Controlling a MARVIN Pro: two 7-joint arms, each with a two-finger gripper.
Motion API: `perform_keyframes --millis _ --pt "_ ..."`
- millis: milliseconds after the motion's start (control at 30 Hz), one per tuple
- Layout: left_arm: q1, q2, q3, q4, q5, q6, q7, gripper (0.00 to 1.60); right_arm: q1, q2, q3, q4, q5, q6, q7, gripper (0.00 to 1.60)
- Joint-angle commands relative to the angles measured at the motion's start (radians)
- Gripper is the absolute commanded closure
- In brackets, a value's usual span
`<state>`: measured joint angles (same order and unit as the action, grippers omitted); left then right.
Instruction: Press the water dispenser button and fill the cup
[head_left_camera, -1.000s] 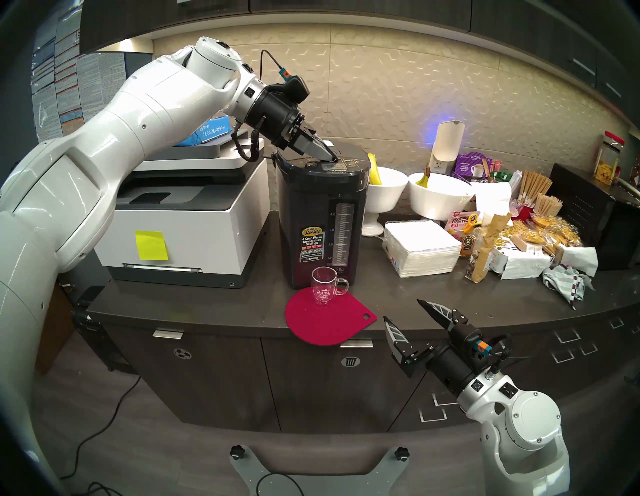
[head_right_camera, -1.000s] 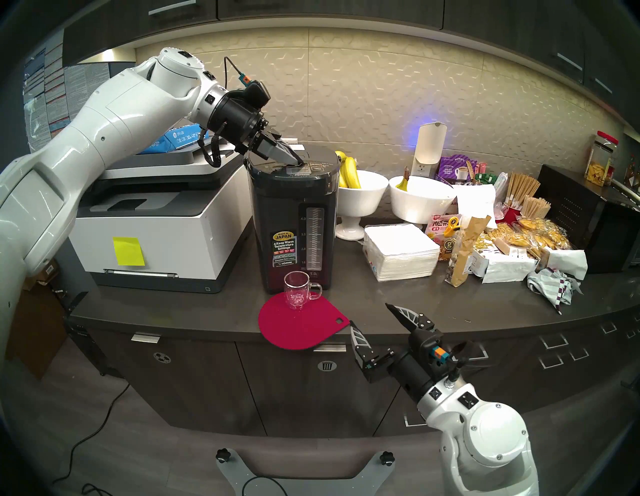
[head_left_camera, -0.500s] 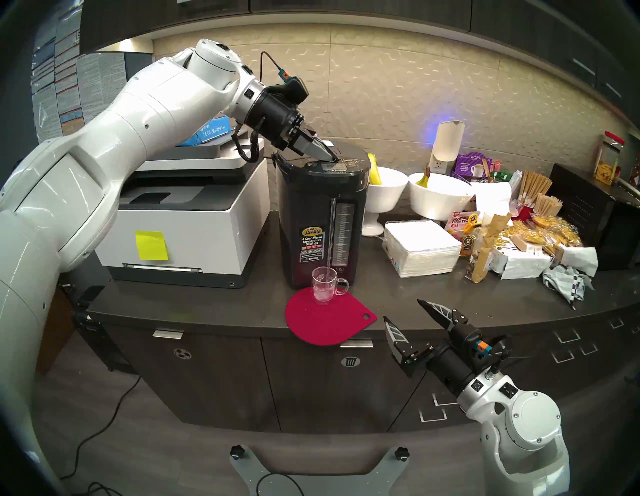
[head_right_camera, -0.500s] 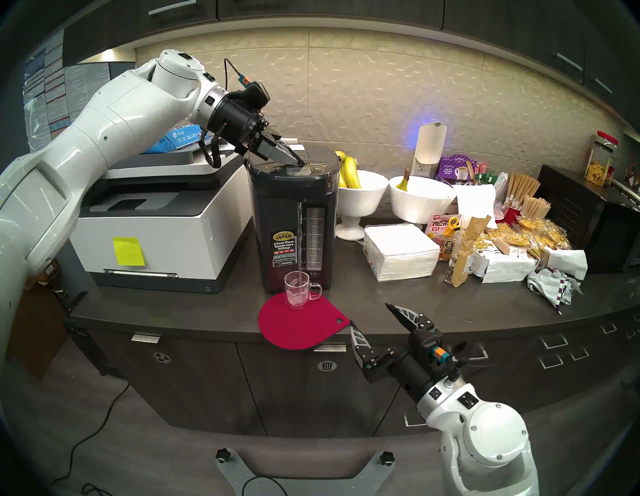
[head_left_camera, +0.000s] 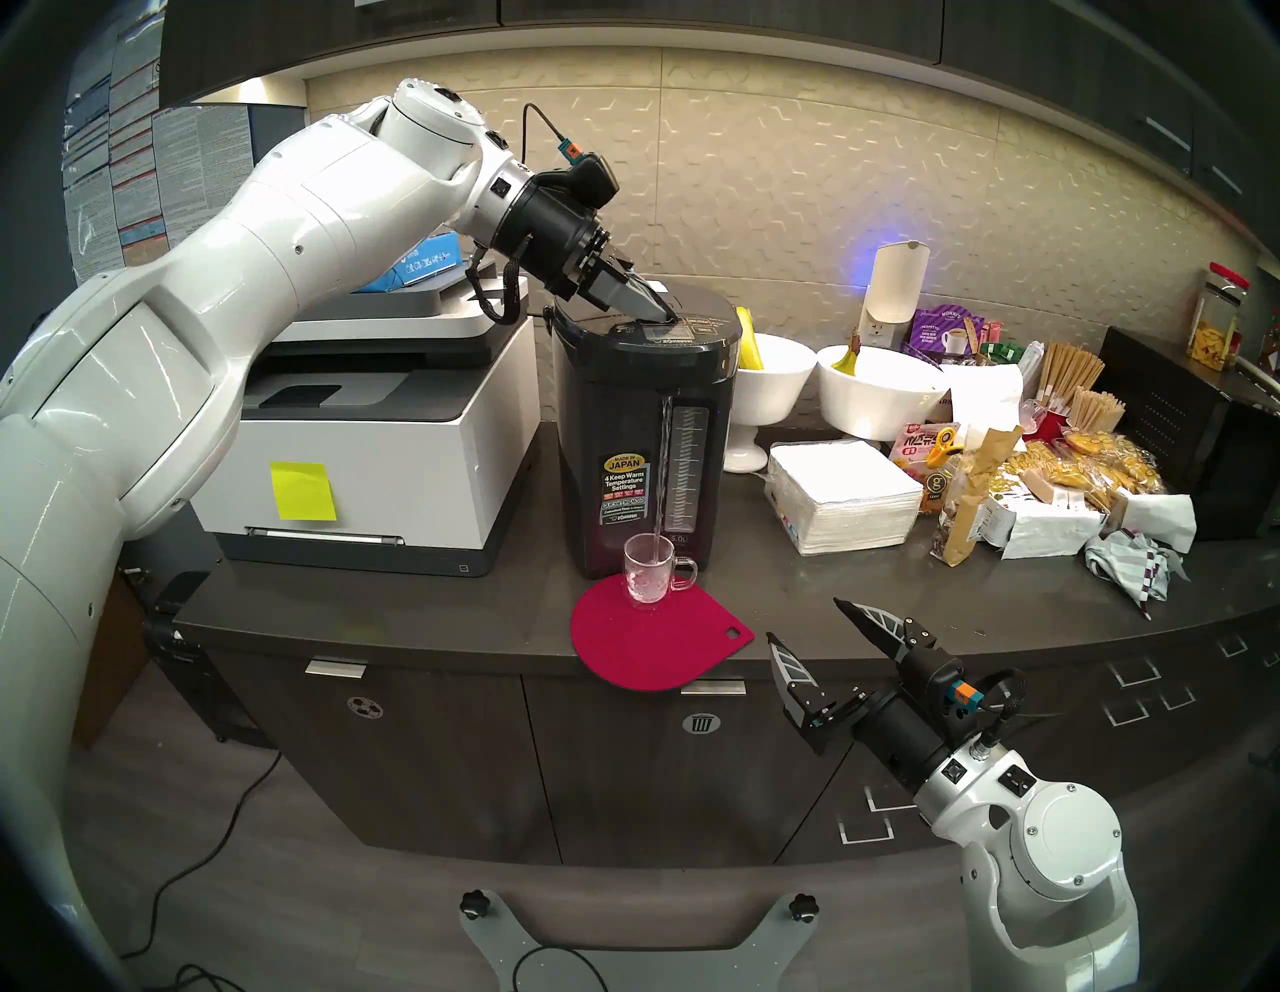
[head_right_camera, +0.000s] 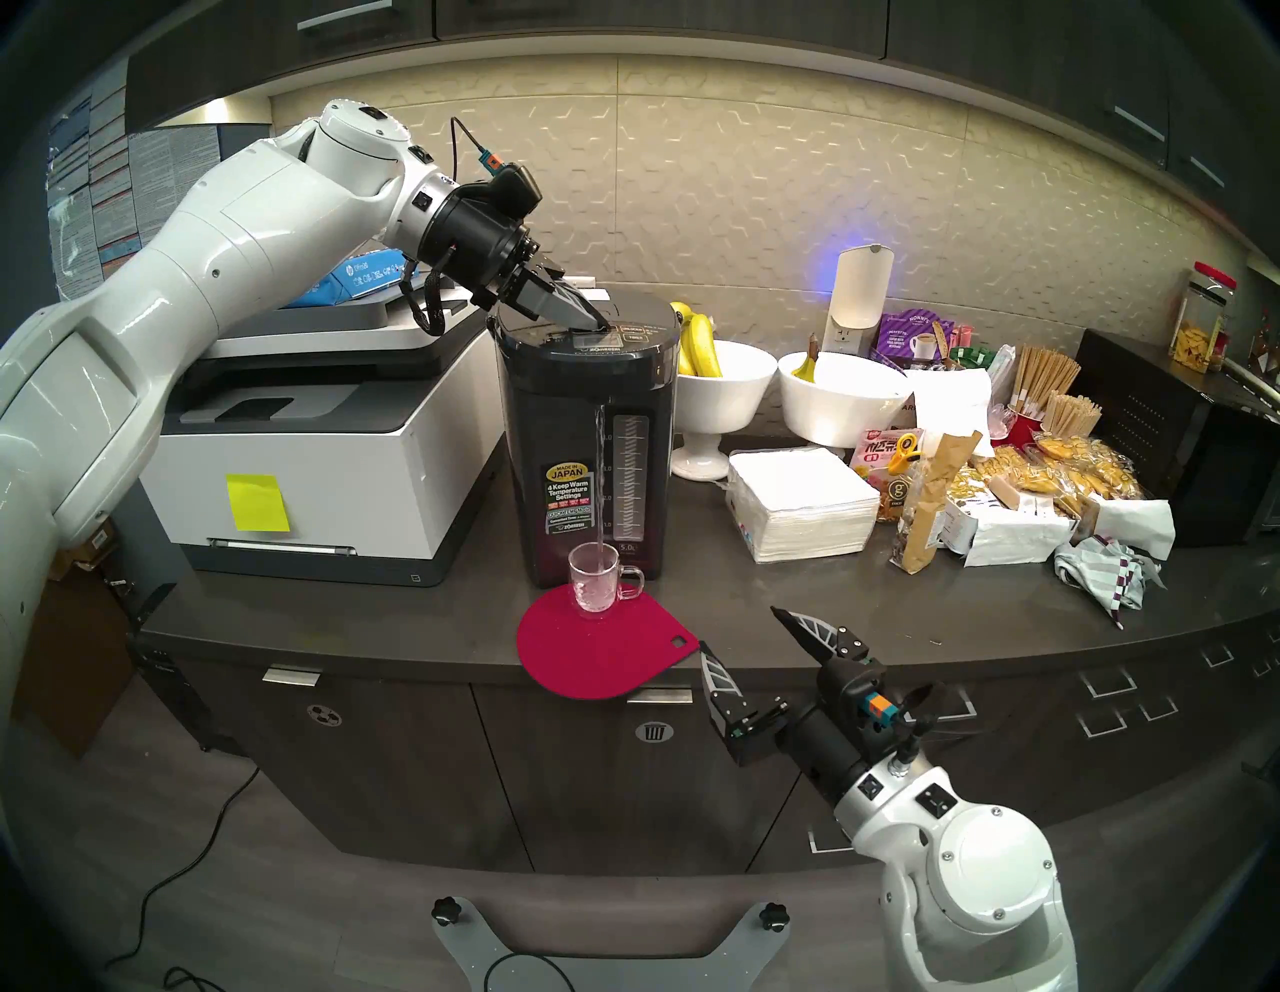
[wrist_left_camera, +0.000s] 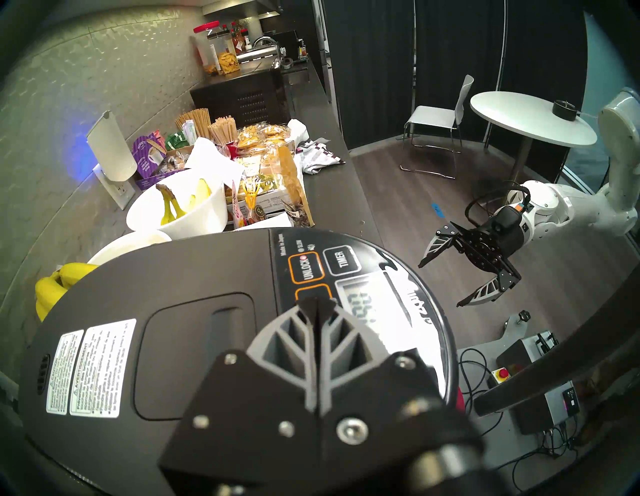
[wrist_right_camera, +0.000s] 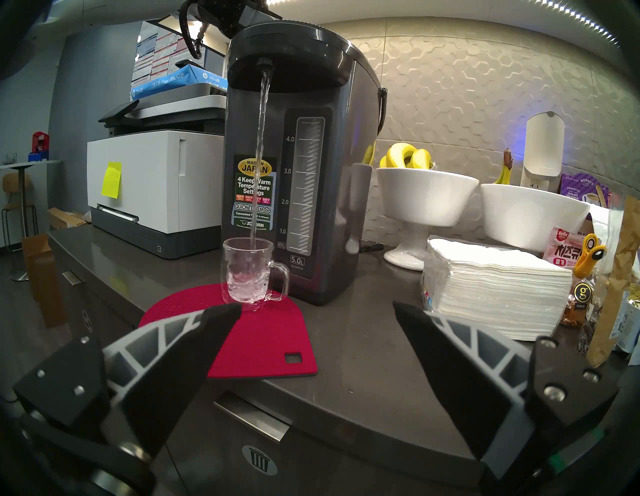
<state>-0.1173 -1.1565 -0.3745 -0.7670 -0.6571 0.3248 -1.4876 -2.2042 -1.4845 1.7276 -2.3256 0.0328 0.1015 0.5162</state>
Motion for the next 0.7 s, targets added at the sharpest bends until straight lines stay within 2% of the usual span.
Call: perform_keyframes --millis 0,667 --pt "0.023 -0.009 0.033 -0.001 0.013 0.005 0.004 1.60 0.004 0.002 -0.002 -0.024 -0.001 -0.003 0.001 0.00" --pt "0.020 0.009 0.048 -0.038 0.006 0.018 0.004 1.60 0.004 0.001 -0.001 -0.024 -0.002 -0.003 0.002 0.00"
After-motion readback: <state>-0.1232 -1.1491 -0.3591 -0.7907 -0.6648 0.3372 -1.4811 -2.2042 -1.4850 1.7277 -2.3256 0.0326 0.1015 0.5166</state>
